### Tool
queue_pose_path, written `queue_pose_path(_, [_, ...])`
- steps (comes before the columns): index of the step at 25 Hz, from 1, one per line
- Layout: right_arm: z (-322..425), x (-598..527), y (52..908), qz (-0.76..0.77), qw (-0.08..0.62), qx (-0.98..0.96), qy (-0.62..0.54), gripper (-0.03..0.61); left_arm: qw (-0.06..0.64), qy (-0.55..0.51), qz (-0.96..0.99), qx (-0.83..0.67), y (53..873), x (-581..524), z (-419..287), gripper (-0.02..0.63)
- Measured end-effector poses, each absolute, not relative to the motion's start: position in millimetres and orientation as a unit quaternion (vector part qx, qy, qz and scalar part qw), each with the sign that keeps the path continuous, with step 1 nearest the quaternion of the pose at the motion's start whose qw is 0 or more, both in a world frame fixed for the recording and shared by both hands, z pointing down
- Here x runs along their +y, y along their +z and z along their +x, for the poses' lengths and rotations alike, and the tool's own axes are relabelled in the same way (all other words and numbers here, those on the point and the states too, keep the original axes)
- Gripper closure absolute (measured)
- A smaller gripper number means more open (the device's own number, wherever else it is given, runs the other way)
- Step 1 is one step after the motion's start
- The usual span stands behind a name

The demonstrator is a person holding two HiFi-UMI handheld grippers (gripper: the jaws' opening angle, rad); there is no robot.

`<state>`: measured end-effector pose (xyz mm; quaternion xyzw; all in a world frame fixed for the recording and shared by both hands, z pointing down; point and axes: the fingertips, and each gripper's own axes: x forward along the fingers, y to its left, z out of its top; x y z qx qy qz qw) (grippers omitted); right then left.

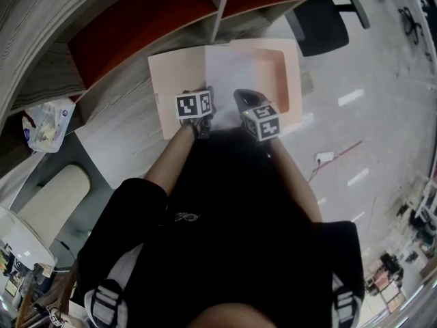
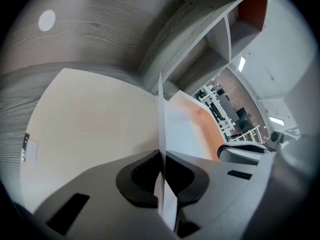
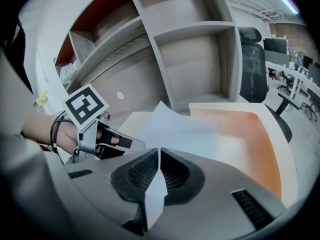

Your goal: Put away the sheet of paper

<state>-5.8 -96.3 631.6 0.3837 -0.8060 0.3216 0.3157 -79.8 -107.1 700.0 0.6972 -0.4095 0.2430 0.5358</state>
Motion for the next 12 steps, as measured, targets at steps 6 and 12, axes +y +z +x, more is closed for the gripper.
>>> queue_pose_path(6, [-11.1,-85.5,624.5,0.406,0.310,-0.799,0.317,0.549,0.539,0.233,0.702,-0.403,698.1,-102.7,-74.0,0.568])
queue_pose_path(12, [-7.4,-89.9,610.9,0.431,0.296,-0.793,0.313,0.551,0.535,0.230,0.702,-0.410,697.1,-100.4,-74.0,0.568])
